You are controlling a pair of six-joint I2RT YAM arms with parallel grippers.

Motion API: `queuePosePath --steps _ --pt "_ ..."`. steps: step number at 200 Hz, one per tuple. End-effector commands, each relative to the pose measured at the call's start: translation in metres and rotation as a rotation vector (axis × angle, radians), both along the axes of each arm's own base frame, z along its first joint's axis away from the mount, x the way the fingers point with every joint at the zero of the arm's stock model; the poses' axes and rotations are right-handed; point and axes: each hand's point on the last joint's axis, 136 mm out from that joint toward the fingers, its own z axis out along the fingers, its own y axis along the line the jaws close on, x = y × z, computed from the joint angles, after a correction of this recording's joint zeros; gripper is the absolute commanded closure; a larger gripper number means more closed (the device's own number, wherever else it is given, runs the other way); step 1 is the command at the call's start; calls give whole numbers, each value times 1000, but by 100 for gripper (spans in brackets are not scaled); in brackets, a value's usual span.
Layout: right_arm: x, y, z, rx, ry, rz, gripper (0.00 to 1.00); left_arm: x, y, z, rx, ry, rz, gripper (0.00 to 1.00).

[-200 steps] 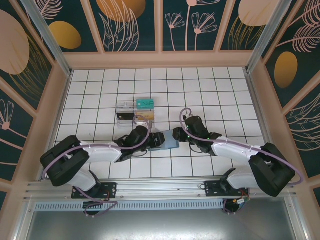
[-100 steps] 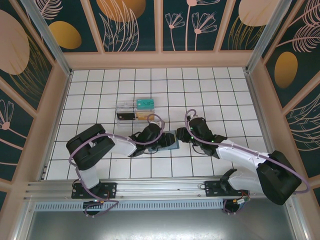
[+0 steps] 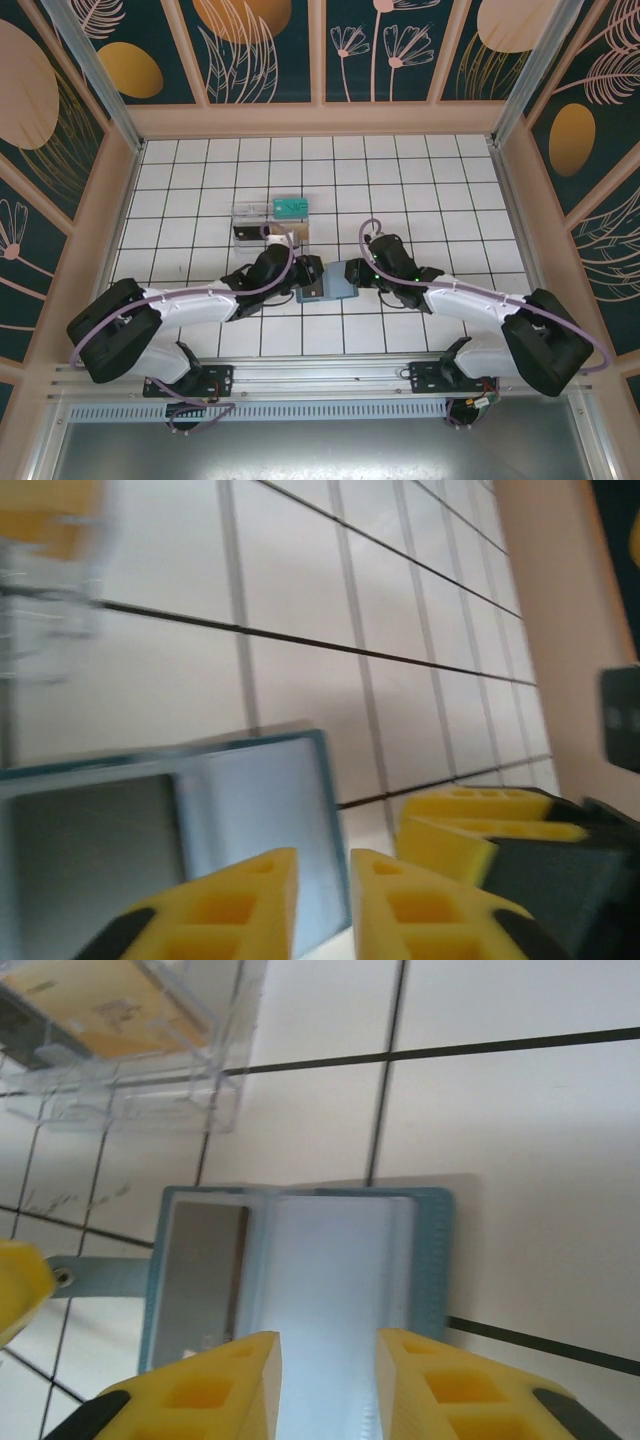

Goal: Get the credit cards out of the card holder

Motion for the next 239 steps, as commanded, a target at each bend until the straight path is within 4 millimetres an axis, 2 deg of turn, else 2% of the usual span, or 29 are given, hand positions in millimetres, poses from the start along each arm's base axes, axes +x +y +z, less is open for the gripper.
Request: queuePosePath --steps 1,31,49,106,163,239 --pt "0 33 17 100 12 61 73 -9 33 -38 129 49 47 92" --pt "-8 58 7 121 84 107 77 -12 40 -49 141 60 49 99" --pt "-9 64 -2 114 121 107 78 -12 40 -52 141 61 47 99" --pt "-11 64 -30 74 206 85 78 -13 41 -66 160 81 49 99" --pt "-10 69 -33 72 215 95 79 -18 47 -81 176 124 62 100" --pt "-13 69 -49 47 273 89 80 -20 46 -81 167 131 54 100"
